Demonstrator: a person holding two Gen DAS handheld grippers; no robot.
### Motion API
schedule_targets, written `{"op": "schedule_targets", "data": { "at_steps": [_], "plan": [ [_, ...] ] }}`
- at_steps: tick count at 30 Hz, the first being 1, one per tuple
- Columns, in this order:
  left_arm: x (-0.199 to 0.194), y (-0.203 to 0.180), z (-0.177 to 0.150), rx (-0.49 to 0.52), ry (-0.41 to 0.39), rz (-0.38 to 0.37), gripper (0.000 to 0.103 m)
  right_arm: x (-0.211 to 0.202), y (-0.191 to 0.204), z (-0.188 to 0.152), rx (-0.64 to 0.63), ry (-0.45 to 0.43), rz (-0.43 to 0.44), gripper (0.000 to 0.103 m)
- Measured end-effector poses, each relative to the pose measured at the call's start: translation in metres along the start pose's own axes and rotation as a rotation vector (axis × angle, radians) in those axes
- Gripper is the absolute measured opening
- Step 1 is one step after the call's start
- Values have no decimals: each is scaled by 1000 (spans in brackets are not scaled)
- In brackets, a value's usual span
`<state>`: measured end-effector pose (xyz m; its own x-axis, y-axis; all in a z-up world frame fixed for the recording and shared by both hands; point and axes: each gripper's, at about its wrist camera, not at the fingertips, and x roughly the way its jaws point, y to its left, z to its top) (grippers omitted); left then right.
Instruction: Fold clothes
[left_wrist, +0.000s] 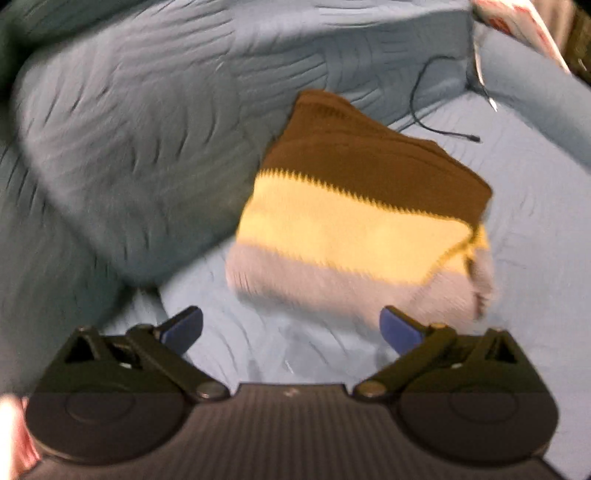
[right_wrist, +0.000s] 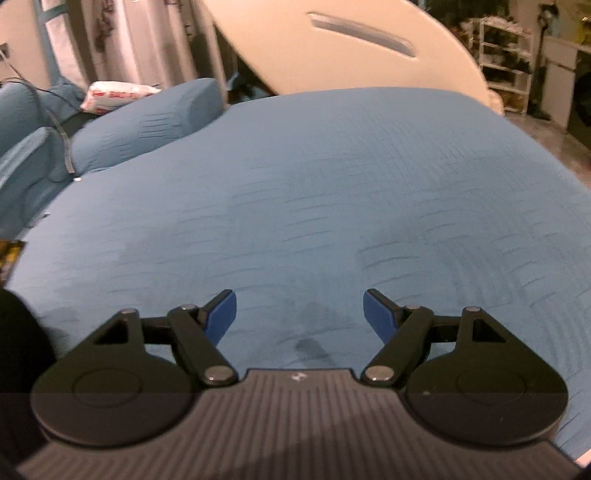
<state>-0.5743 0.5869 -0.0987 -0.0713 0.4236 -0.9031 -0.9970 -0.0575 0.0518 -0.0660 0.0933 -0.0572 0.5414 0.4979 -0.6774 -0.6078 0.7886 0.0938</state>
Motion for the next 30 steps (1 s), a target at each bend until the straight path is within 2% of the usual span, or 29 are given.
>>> {"op": "schedule_targets", "data": {
  "at_steps": [2,6,8,11,16,21,23,28,30],
  "plan": [
    [-7,1,-10,-55,62,-48,103,8,-11,-2,-33,-42,-69,83],
    [-14,-18,-20,-26,88,-42,103,21,-33,-17,-36,-76,-151,84],
    [-17,-34,-18,77,55,30,103,30,-48,-27,17,-46,-189,84],
    [-27,-41,-12,158,-7,103,103,38,-53,-31,44,-4,-196,84],
    [-39,-49,-7,215,-48,132,103,46,-53,-35,38,2,-201,91],
    [-57,-74,-22,346,-111,201,103,55,-52,-38,60,1,-225,102],
    [-66,-80,-27,364,-127,194,103,57,-51,-40,68,2,-227,103],
    [-81,-86,-32,342,-107,103,103,58,-52,-38,76,1,-224,103],
    [-85,-90,-34,347,-113,97,103,58,-51,-38,76,0,-225,103]
  ]
}}
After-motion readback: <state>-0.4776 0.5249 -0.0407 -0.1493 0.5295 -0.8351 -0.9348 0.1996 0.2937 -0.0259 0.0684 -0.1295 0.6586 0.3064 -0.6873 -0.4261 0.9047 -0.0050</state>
